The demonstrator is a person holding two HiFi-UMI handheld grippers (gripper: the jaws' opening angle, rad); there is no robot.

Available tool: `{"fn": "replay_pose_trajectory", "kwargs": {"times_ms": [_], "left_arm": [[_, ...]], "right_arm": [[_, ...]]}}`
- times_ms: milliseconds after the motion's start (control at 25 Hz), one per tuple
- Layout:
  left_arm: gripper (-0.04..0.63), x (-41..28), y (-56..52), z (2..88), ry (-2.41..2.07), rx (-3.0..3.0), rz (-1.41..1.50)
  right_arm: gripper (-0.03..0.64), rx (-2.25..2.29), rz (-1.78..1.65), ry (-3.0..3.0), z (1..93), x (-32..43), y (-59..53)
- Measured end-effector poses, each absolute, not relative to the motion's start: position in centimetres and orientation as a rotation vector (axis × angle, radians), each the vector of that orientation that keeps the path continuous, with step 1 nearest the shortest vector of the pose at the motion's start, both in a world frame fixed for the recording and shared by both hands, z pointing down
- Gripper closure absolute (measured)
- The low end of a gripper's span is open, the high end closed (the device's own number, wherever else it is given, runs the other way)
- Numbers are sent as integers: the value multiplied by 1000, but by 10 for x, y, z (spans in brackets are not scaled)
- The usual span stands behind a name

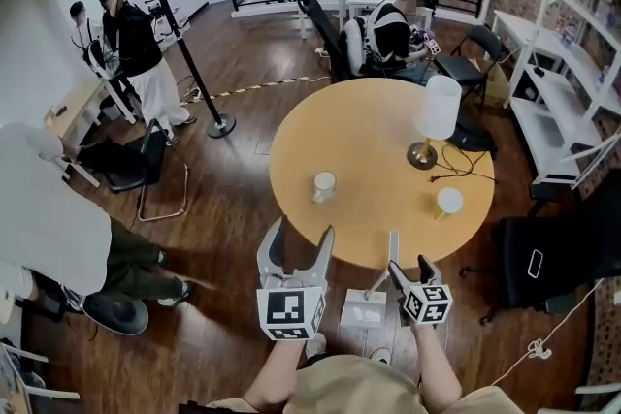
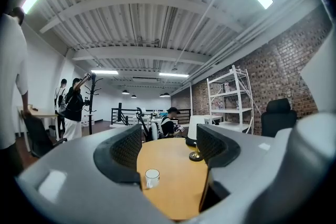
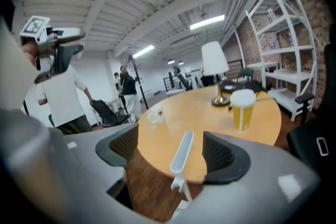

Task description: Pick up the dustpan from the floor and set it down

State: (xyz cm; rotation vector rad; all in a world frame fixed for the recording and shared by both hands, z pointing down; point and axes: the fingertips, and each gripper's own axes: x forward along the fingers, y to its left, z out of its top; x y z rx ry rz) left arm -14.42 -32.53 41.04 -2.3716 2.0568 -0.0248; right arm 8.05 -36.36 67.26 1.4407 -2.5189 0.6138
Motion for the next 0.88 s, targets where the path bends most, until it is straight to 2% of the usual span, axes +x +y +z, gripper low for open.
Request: {"fn": "replay_pose_trajectory", "kwargs": {"times_ms": [240,440,600,880], "left_arm": [[284,-127,-326,409,2001,-2385,-41],[284,-117,-328,404,1962,-2382,-40],[284,-112,-328,398,1953,-2365,-37],[287,-118,-329,393,1979,-2339,-32]], "right_arm": [[233,1697,169,-2706,500,101,-365],[222,1780,-116,-2697,411,106,-356],[222,1806,-258,-2669,371,108,-346],[225,1828,-195,-2638,371,103,-342]]}}
